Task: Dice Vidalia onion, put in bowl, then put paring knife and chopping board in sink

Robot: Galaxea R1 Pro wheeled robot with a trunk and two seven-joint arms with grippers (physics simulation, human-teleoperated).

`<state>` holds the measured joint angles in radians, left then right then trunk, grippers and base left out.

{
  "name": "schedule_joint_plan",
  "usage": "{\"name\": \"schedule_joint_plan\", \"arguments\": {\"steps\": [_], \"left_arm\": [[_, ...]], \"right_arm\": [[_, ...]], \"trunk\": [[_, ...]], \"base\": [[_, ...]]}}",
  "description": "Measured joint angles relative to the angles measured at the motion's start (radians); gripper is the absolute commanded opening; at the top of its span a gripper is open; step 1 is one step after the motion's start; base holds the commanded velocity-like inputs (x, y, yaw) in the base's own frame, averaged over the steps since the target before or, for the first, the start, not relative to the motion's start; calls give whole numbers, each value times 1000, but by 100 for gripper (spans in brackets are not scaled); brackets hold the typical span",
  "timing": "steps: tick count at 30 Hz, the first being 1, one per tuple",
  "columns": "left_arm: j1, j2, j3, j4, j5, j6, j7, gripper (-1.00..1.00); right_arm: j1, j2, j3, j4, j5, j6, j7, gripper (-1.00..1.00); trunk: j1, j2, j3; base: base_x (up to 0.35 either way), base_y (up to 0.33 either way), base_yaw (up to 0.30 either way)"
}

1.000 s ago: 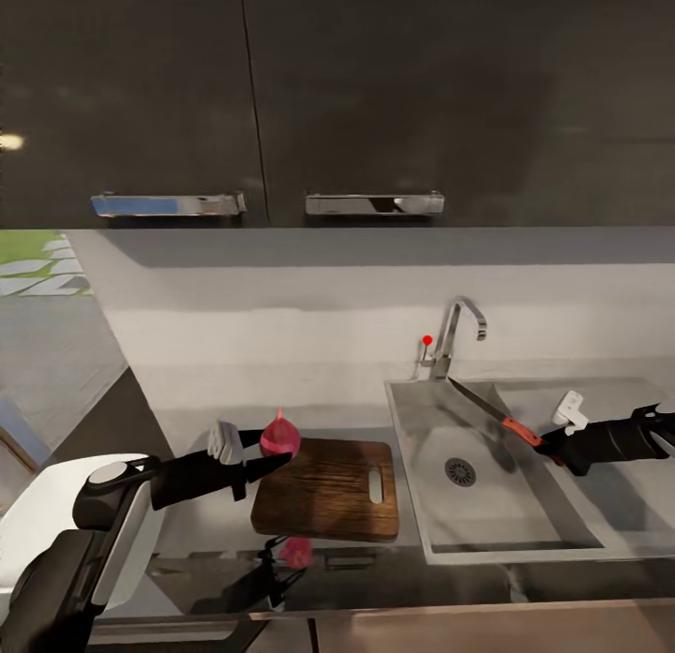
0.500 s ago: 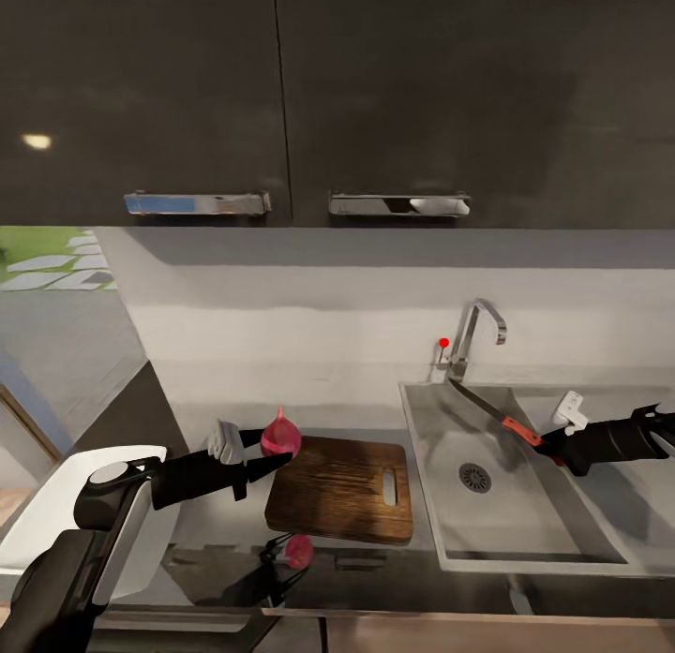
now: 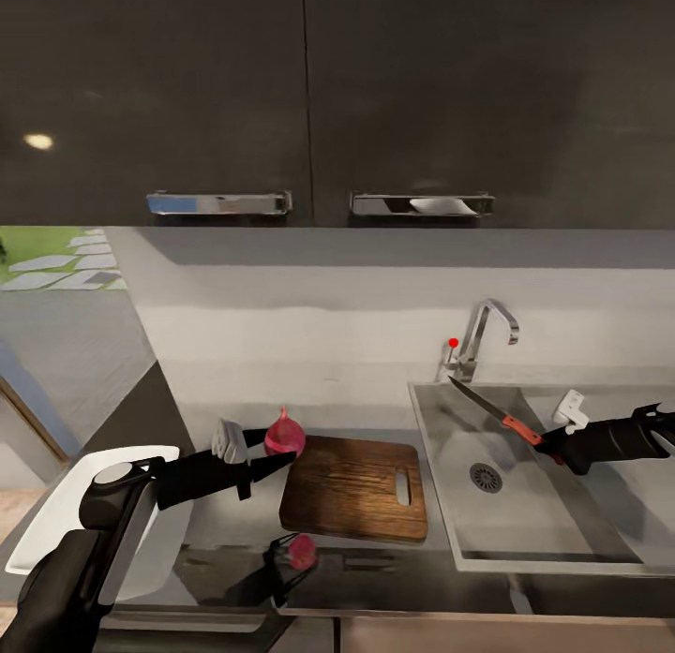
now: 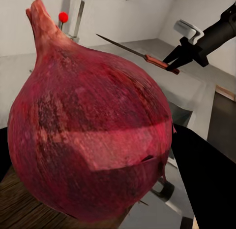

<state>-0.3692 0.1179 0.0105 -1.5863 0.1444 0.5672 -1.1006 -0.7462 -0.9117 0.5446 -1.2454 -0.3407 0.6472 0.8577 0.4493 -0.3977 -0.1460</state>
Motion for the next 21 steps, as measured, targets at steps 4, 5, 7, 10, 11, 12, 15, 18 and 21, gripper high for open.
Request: {"name": "schedule_joint_plan", "arguments": {"steps": [4, 5, 7, 10, 11, 12, 15, 18, 21], "left_arm": [[0, -13, -28, 4, -2, 0, 27, -100], [0, -22, -52, 6, -3, 0, 59, -100], [-1, -37, -104, 8, -4, 1, 144, -100], [-1, -68, -243, 10, -5, 4, 399, -100], [0, -71, -259, 10, -6, 4, 427, -100], [-1, -75, -282, 10, -7, 5, 467, -100], [-2, -89, -309, 11, -6, 7, 516, -100], [-8, -103, -318, 20, -6, 9, 534, -100], [-14, -112, -321, 34, -6, 9, 544, -100]], "right_arm": [[0, 0, 0, 0, 0, 0, 0, -100], [0, 0, 0, 0, 0, 0, 0, -100], [0, 0, 0, 0, 0, 0, 0, -100], [0, 0, 0, 0, 0, 0, 0, -100], [0, 0, 0, 0, 0, 0, 0, -100], [0, 0, 0, 0, 0, 0, 0, -100], [0, 1, 1, 0, 0, 0, 0, -100], [0, 1, 1, 0, 0, 0, 0, -100], [0, 2, 2, 0, 0, 0, 0, -100]], "trunk": [[0, 0, 0], [0, 0, 0], [0, 0, 0], [0, 0, 0], [0, 0, 0], [0, 0, 0], [0, 0, 0], [0, 0, 0], [0, 0, 0]], "base": [[0, 2, 0], [0, 0, 0], [0, 0, 0], [0, 0, 0], [0, 0, 0], [0, 0, 0], [0, 0, 0], [0, 0, 0], [0, 0, 0]]}}
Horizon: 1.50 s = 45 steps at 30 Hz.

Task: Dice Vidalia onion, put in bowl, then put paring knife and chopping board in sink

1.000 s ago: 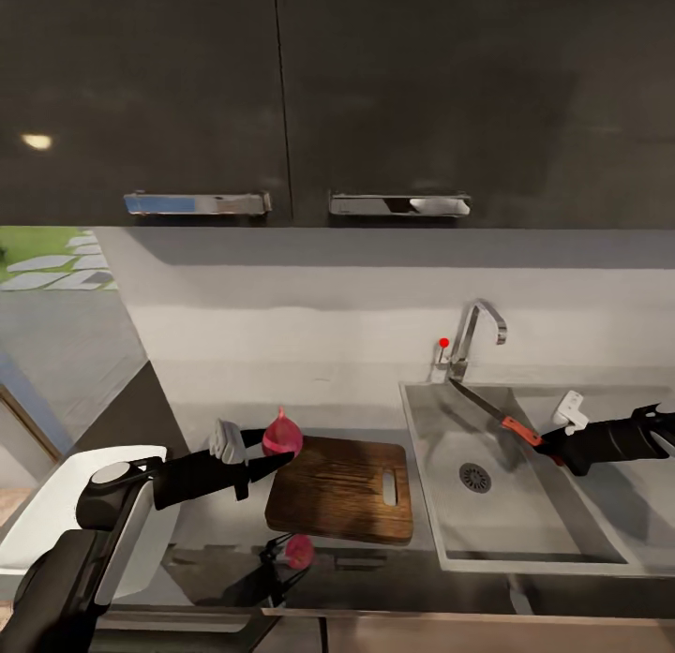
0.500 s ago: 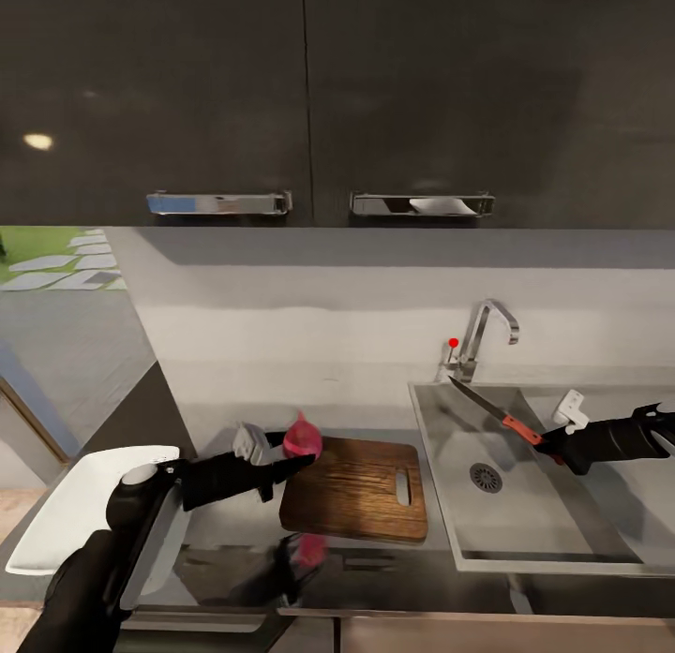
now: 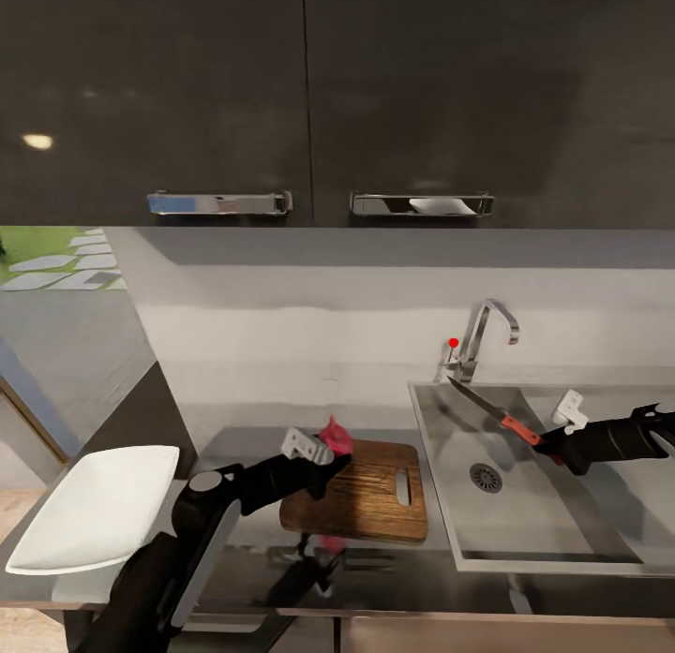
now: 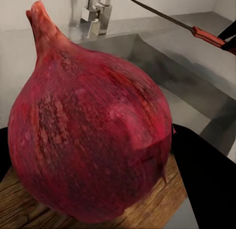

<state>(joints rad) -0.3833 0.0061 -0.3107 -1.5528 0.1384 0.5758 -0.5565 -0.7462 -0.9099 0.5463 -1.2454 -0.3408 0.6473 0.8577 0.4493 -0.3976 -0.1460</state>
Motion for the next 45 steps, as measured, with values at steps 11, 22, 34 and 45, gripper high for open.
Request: {"name": "schedule_joint_plan", "arguments": {"steps": [11, 22, 34, 45], "left_arm": [[-57, -79, -3, 132, -1, 0, 121, -100], [-67, -91, -3, 196, -1, 0, 209, -100], [-66, -110, -6, 259, -64, -5, 224, -100], [-66, -105, -16, 261, -71, -66, 224, -100]], "right_arm": [[0, 4, 2, 0, 0, 0, 0, -100], [0, 4, 2, 0, 0, 0, 0, -100], [0, 4, 7, 0, 0, 0, -2, -100], [0, 2, 42, 0, 42, 2, -1, -100]], "trunk": [[0, 0, 0], [0, 0, 0], [0, 0, 0], [0, 0, 0]], "base": [[0, 0, 0], [0, 0, 0], [0, 0, 0], [0, 0, 0]]}}
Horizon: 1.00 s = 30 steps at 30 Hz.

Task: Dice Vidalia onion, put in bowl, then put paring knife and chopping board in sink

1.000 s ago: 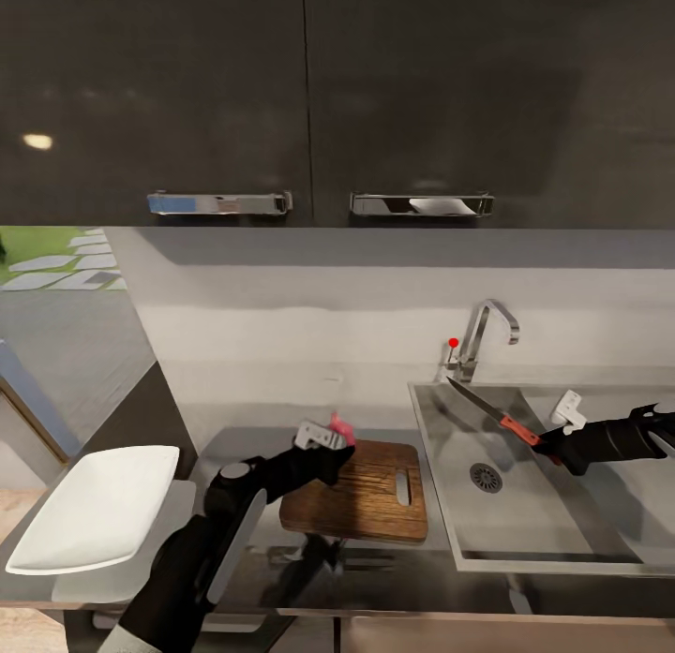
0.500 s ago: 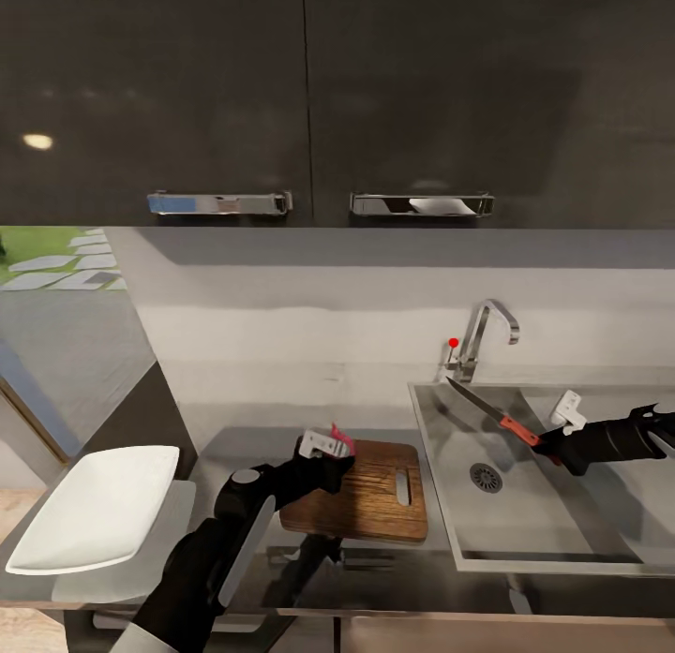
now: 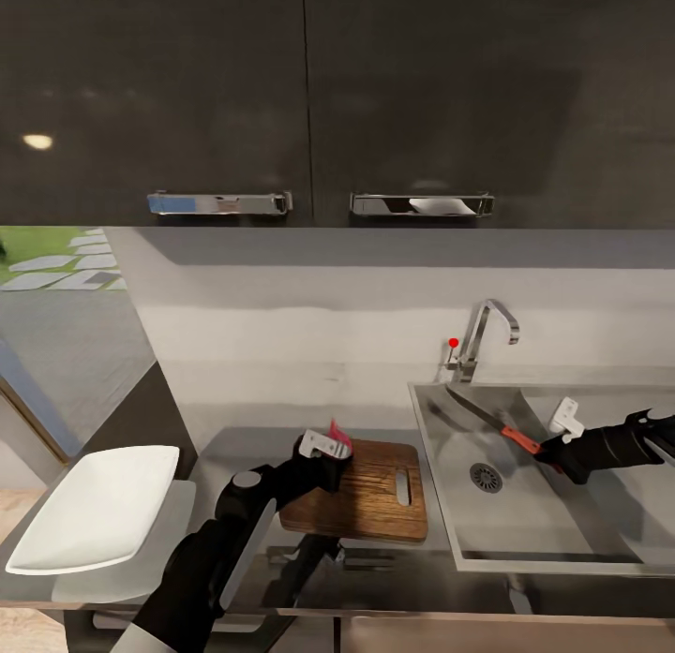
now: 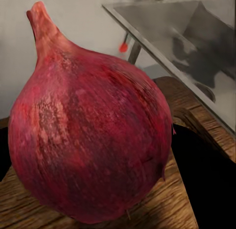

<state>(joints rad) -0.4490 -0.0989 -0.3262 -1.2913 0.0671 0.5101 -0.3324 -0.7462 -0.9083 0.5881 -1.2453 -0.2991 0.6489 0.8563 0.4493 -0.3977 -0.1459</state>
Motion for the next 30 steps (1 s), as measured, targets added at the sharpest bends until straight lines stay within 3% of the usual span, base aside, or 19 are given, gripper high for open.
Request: {"name": "schedule_joint_plan", "arguments": {"steps": [3, 9, 19, 24, 27, 30], "left_arm": [[0, 0, -2, -1, -1, -40, 0, -100], [0, 8, -40, -10, -3, -48, 0, -100], [0, 71, -64, -73, -3, -44, -6, -100], [1, 130, -180, -126, -2, -33, -11, -100], [1, 150, -222, -137, -2, -29, -13, -100], [1, 160, -241, -141, -2, -27, -15, -100]], "right_arm": [[0, 0, 1, 0, 15, 0, 0, -100], [0, 0, 1, 0, 18, 0, 0, -100], [0, 0, 1, 1, 18, 0, 0, -100], [0, 0, 1, 4, 18, 0, -2, -100], [0, 0, 1, 4, 18, 0, -5, -100], [0, 0, 1, 5, 18, 0, -6, -100]], "trunk": [[0, 0, 0], [0, 0, 0], [0, 0, 0], [0, 0, 0], [0, 0, 0], [0, 0, 0]], "base": [[0, 0, 0], [0, 0, 0], [0, 0, 0], [0, 0, 0], [0, 0, 0], [0, 0, 0]]}}
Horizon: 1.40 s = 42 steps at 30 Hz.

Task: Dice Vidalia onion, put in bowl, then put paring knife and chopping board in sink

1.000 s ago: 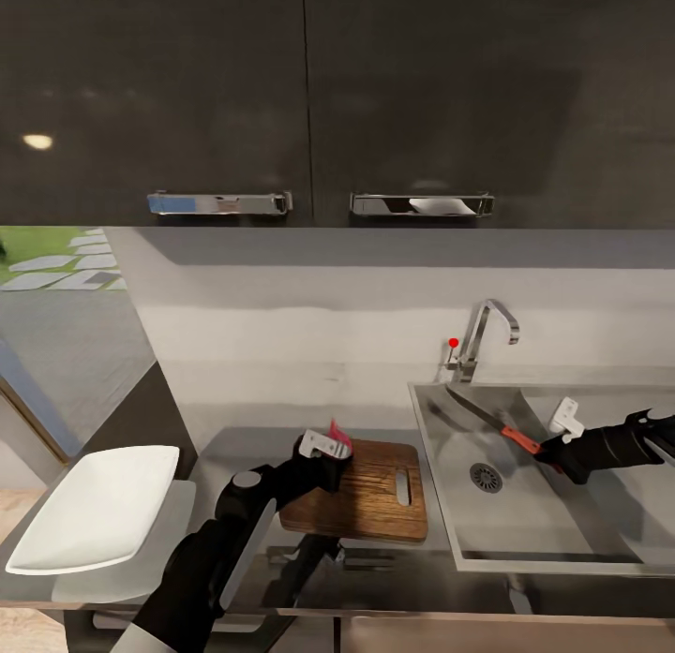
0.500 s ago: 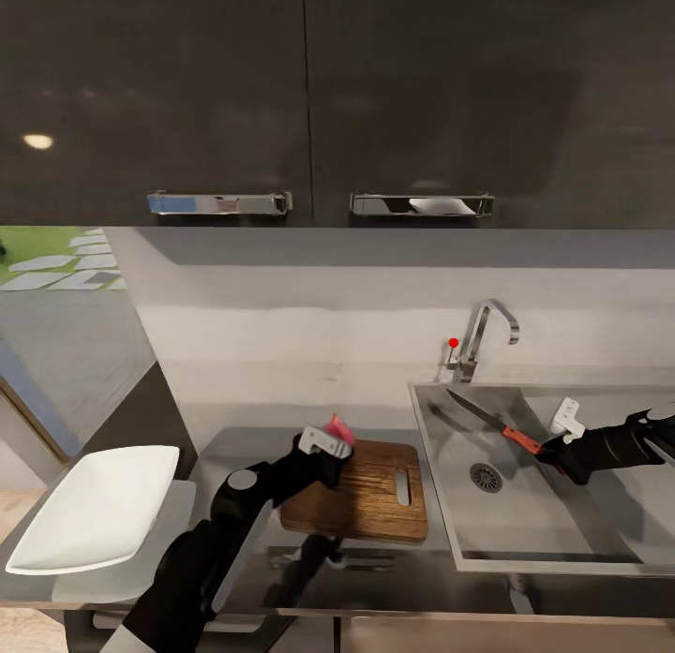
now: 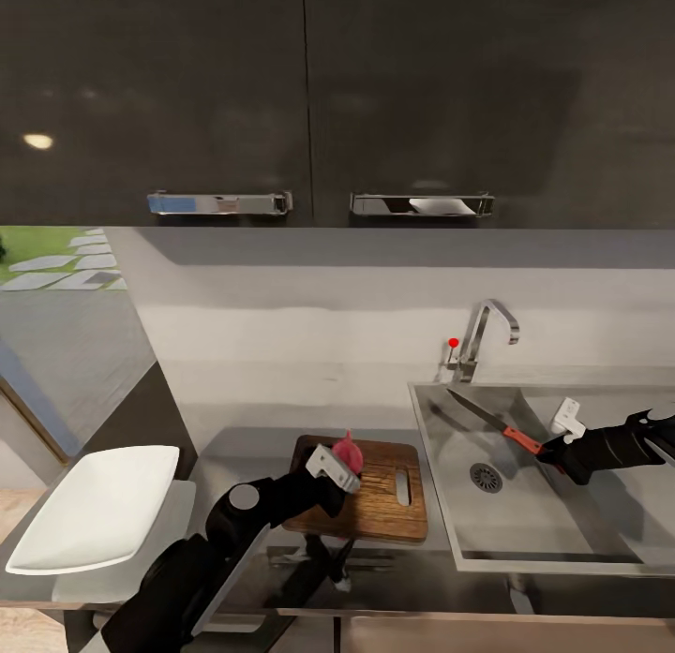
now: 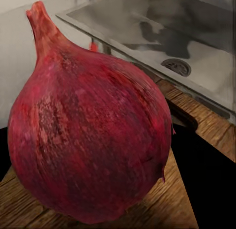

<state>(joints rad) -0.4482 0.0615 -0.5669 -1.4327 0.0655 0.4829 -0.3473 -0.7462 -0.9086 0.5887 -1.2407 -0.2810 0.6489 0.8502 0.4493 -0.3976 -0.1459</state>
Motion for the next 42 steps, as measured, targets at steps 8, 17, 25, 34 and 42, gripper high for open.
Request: {"name": "schedule_joint_plan", "arguments": {"steps": [8, 17, 25, 34, 42], "left_arm": [[0, 8, -18, -4, 0, 0, -39, -100], [0, 82, -21, 14, 0, -3, -73, -100], [0, 50, 66, 87, 3, -10, -77, -100], [0, 7, 84, 96, 3, -12, -73, -100], [0, -24, 84, 150, 2, -12, -74, -100]], "right_arm": [[0, 0, 0, 1, 0, 0, -1, -100], [0, 0, 0, 2, 0, 0, -1, -100], [0, 0, 0, 2, 0, -1, -2, -100], [0, 0, 0, 2, 0, 0, -2, -100], [0, 0, 0, 2, 0, 0, -2, -100]], "trunk": [[0, 0, 0], [0, 0, 0], [0, 0, 0], [0, 0, 0], [0, 0, 0]], "base": [[0, 0, 0], [0, 0, 0], [0, 0, 0], [0, 0, 0], [0, 0, 0]]}}
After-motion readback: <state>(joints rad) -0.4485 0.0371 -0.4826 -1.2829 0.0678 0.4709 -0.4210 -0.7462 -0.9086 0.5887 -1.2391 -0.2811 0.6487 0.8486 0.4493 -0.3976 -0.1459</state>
